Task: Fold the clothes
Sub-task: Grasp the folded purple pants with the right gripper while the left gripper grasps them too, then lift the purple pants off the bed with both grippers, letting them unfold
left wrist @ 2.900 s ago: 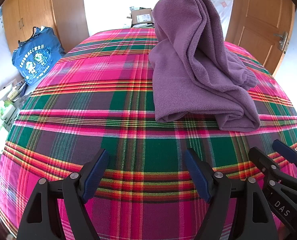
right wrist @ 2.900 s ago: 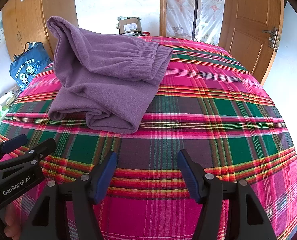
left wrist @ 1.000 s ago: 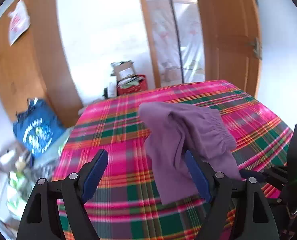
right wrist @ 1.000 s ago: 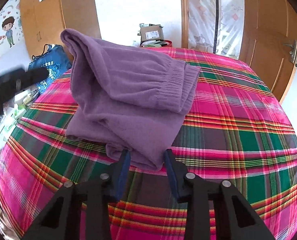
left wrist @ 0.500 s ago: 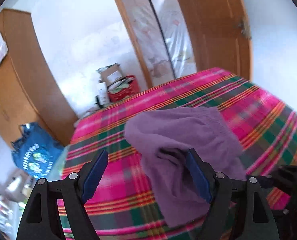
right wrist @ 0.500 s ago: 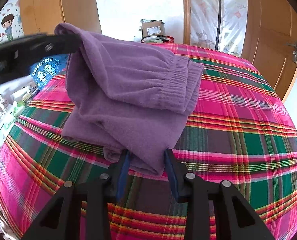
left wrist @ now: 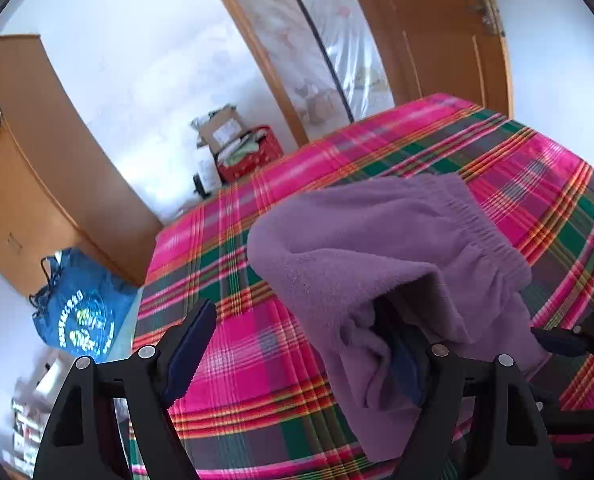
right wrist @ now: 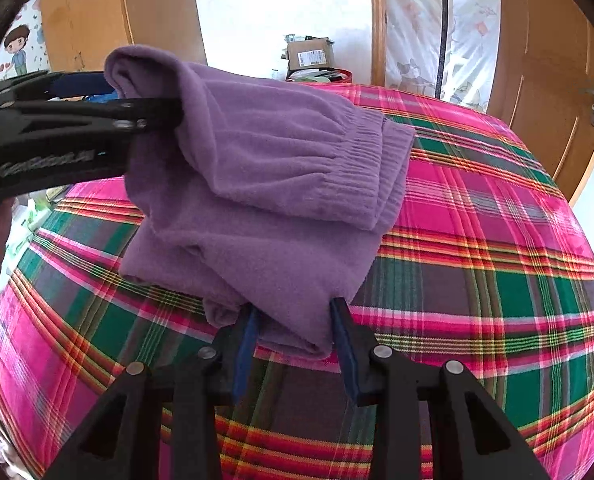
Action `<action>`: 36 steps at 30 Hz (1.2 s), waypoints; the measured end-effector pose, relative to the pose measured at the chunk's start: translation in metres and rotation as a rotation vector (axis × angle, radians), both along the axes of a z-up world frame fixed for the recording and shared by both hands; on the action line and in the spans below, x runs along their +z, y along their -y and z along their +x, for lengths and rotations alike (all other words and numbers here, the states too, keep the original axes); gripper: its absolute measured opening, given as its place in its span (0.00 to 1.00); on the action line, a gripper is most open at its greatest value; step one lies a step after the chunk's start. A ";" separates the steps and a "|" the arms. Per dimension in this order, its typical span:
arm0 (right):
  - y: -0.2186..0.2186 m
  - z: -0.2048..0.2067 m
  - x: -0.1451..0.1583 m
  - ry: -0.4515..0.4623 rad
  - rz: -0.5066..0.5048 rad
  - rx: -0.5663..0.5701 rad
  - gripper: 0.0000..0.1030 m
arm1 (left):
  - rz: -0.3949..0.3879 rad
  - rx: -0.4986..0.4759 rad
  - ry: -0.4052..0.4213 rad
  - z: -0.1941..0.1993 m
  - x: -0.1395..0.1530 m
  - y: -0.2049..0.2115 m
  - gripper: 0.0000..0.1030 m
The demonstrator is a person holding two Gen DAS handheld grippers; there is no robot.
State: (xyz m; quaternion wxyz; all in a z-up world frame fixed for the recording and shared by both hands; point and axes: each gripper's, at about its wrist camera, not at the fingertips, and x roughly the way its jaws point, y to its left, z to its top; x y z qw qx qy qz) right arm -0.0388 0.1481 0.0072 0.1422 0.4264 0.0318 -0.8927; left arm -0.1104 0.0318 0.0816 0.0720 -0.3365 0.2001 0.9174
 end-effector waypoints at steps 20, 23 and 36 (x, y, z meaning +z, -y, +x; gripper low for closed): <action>-0.026 0.005 0.037 -0.186 -0.040 -0.108 0.07 | 0.312 0.110 0.012 -0.013 0.037 0.034 0.10; -0.033 0.008 0.059 -0.268 -0.020 -0.139 0.07 | 0.356 0.111 -0.012 -0.011 0.049 0.037 0.10; -0.024 0.026 0.164 -0.598 0.018 -0.141 0.07 | 0.503 0.158 -0.146 0.010 0.097 0.066 0.10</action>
